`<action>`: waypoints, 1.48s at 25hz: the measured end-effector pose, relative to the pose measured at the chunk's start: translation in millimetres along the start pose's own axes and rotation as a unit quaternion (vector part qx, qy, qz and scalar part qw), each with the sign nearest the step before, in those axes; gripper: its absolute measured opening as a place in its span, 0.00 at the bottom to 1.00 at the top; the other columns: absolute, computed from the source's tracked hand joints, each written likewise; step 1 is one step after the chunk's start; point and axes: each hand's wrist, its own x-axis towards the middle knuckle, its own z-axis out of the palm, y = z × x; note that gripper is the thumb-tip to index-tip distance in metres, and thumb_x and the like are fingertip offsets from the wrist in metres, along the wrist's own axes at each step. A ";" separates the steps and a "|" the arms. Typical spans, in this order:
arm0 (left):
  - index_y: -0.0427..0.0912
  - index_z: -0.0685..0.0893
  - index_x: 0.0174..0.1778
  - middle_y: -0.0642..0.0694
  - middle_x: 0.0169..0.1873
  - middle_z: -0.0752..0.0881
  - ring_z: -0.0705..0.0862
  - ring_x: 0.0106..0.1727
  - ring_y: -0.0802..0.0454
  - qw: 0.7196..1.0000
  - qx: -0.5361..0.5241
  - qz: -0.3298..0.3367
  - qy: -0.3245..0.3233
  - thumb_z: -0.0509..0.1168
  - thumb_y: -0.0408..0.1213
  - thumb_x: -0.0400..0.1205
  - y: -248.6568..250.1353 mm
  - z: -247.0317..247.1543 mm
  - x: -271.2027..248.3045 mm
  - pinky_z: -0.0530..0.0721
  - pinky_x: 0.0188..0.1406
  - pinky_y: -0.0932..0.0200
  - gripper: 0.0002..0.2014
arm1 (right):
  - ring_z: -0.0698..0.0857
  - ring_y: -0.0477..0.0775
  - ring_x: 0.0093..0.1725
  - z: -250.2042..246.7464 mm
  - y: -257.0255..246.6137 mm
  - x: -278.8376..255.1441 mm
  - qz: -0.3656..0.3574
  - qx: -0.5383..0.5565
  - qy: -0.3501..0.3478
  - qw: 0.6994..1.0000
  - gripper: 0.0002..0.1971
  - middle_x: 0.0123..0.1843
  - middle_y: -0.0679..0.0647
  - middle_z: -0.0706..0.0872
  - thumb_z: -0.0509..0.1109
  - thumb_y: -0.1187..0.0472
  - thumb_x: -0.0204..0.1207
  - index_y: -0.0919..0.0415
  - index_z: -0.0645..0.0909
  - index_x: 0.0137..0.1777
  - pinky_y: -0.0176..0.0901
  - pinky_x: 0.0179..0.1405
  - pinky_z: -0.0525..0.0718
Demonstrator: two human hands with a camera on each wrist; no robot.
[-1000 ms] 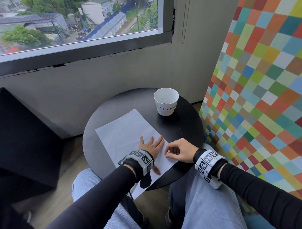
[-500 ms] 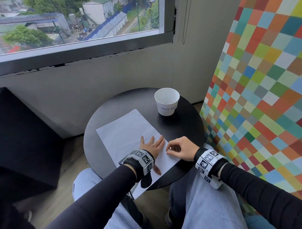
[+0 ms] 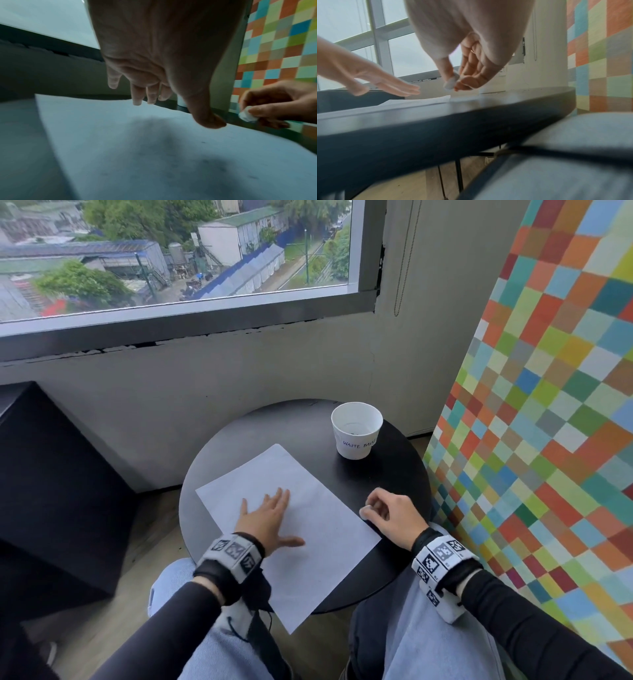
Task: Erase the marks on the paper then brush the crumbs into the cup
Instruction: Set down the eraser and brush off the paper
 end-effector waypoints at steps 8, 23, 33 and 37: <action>0.44 0.36 0.87 0.43 0.87 0.37 0.46 0.88 0.43 0.992 0.092 -0.052 -0.072 0.71 0.71 0.68 -40.5 8.0 -15.9 0.46 0.81 0.27 0.65 | 0.81 0.53 0.41 -13.9 1.7 -1.9 0.123 -0.200 -0.006 0.972 0.07 0.36 0.46 0.79 0.68 0.49 0.77 0.49 0.76 0.42 0.47 0.37 0.81; 0.43 0.34 0.86 0.40 0.86 0.36 0.47 0.87 0.38 0.986 0.130 -0.065 -0.087 0.76 0.69 0.64 -37.0 9.5 -10.7 0.46 0.80 0.27 0.70 | 0.55 0.55 0.84 56.0 -70.2 -53.1 -0.161 -0.344 -0.253 0.890 0.42 0.84 0.55 0.48 0.38 0.32 0.81 0.65 0.54 0.84 0.59 0.81 0.59; 0.41 0.36 0.87 0.40 0.86 0.37 0.49 0.87 0.39 0.986 0.137 -0.040 -0.084 0.79 0.63 0.66 -43.1 7.6 -13.3 0.48 0.81 0.30 0.69 | 0.40 0.52 0.85 94.9 -109.3 -60.4 -0.243 -0.292 -0.367 0.849 0.43 0.85 0.53 0.38 0.37 0.31 0.78 0.61 0.40 0.85 0.47 0.81 0.36; 0.42 0.34 0.86 0.41 0.86 0.35 0.47 0.87 0.39 0.986 0.133 -0.027 -0.101 0.79 0.61 0.67 -48.3 3.3 -13.2 0.49 0.82 0.29 0.69 | 0.39 0.53 0.85 78.0 -80.9 -29.1 -0.090 -0.330 -0.257 0.904 0.55 0.84 0.53 0.33 0.25 0.23 0.65 0.62 0.36 0.84 0.46 0.81 0.38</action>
